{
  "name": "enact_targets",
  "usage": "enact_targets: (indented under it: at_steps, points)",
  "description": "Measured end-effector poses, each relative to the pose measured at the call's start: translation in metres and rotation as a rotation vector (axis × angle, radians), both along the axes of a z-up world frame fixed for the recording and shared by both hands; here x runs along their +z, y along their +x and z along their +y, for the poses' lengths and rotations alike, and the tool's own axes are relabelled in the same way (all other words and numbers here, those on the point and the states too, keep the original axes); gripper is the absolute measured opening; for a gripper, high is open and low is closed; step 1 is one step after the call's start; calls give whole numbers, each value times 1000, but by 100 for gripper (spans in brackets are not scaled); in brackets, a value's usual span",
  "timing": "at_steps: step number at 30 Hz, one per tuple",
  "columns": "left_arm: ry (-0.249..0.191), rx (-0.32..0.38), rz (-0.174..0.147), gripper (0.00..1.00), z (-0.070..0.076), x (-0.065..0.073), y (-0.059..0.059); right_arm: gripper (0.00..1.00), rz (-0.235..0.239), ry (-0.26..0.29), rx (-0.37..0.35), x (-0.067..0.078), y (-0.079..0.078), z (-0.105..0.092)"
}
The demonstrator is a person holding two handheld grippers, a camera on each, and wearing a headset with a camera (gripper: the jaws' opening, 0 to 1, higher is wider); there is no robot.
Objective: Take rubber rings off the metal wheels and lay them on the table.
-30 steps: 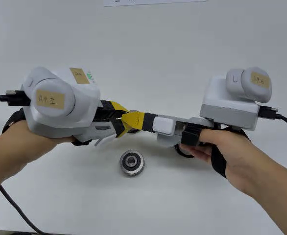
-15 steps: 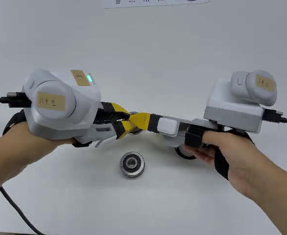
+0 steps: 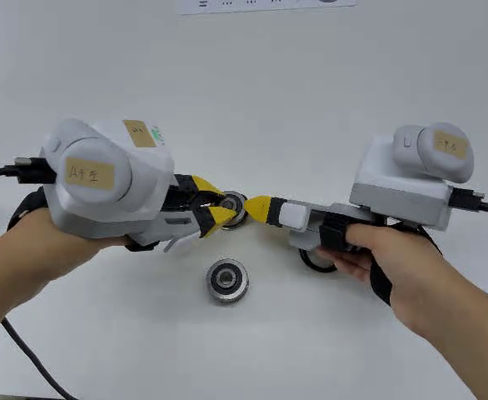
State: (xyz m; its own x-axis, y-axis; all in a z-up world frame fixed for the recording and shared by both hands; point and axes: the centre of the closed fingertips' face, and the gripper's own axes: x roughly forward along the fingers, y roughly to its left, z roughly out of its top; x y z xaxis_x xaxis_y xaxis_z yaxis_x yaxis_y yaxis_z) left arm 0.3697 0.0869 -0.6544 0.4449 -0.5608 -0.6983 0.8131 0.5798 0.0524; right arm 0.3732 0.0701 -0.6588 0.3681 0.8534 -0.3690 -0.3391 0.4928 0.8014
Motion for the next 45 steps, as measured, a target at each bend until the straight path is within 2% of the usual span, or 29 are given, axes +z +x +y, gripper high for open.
enact_targets:
  at_steps: [13, 21, 32, 39, 45]
  points:
    - [23, -15, 4, 13, 0, 0, 0, 1, -45, -29, -3, 6, -3, 5]
    - [25, -19, 4, 13, 0, 0, 0, 1, -41, -33, -5, 5, -2, 5]
    - [29, -19, 2, 13, -1, 0, 0, 1, -106, -65, 21, 7, -3, 10]
    - [28, -20, 1, 13, -1, 0, -1, 1, -117, -46, 44, 12, -6, 18]
    - [26, -18, 0, 13, -1, 1, -1, 1, -103, -37, 44, 14, -5, 18]
